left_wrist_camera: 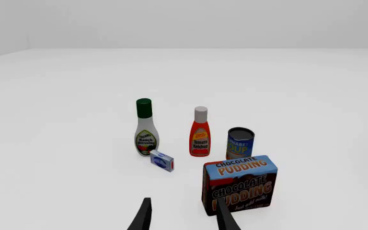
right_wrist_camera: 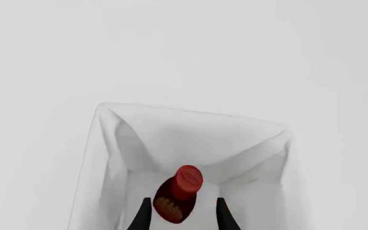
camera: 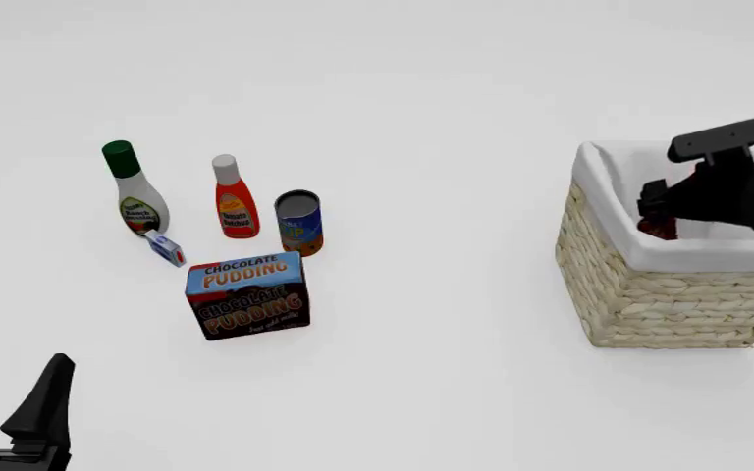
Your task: Pick the bbq sauce and place it in the basket.
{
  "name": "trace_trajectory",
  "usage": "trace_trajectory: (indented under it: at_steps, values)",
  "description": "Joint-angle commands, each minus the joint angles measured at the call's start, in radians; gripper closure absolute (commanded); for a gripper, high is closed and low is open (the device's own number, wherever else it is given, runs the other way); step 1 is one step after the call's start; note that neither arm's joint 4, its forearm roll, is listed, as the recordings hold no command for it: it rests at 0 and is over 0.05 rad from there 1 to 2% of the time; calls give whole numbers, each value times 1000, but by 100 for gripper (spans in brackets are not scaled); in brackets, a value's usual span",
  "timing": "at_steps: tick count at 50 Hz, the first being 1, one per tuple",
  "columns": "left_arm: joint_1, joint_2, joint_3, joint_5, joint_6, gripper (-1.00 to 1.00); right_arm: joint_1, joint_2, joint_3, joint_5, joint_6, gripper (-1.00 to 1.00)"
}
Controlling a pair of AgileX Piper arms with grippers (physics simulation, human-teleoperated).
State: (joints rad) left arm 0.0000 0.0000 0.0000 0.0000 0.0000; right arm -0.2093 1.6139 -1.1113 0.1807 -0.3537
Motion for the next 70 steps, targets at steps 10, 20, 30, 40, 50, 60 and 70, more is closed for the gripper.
trace_trajectory:
  at_steps: [10, 20, 30, 40, 50, 60, 70]
  values:
    - [0, 0, 0, 0, 0, -100, 7, -33, -12, 25, 0, -100]
    - [0, 0, 0, 0, 0, -100, 15, -64, -37, 57, -6, -100]
    - [0, 0, 0, 0, 0, -100, 27, -95, -63, 90, -13, -100]
    - [0, 0, 0, 0, 0, -100, 38, -155, -96, 138, -13, -100]
    - [0, 0, 0, 0, 0, -100, 50, -217, -118, 182, -15, -100]
    - [0, 0, 0, 0, 0, -100, 58, -295, -140, 226, 0, -100]
    - [0, 0, 0, 0, 0, -100, 57, -355, -191, 267, 15, -100]
